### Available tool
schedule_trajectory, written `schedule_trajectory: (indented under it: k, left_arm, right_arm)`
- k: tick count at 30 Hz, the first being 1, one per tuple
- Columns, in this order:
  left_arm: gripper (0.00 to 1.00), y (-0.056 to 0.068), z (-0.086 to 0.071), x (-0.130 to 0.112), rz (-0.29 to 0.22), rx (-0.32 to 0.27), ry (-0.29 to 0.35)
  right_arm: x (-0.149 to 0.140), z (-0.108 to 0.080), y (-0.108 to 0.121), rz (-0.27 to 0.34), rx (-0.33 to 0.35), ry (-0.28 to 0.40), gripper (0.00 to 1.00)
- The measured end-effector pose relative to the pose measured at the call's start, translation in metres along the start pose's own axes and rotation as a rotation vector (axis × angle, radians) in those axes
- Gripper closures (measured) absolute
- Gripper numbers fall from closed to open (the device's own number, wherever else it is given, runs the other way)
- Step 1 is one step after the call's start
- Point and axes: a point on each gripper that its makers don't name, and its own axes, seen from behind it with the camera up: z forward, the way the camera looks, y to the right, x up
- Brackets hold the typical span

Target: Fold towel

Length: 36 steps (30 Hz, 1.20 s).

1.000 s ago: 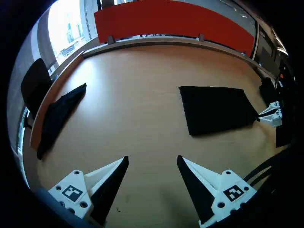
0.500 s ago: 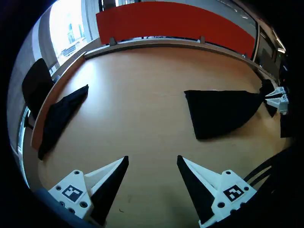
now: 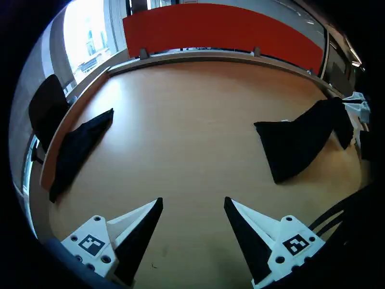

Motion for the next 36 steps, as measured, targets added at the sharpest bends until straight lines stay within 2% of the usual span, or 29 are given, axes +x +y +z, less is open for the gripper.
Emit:
schedule_trajectory:
  k: [8, 17, 23, 36]
  left_arm:
    - [0.06, 0.0, 0.0, 0.0, 0.0, -0.001, 0.001]
    - [0.06, 0.0, -0.001, 0.001, -0.004, -0.002, 0.004]
    - [0.06, -0.001, -0.003, 0.002, -0.006, -0.004, 0.007]
    - [0.06, -0.005, -0.007, 0.003, -0.013, -0.003, 0.015]
  right_arm:
    - [0.006, -0.007, 0.004, -0.013, -0.005, 0.011, 0.95]
    - [0.009, 0.001, -0.007, -0.023, 0.02, 0.012, 0.95]
    - [0.006, 0.011, -0.023, -0.038, 0.053, 0.0, 0.95]
    - [-0.001, 0.041, -0.071, -0.06, 0.145, -0.033, 0.96]
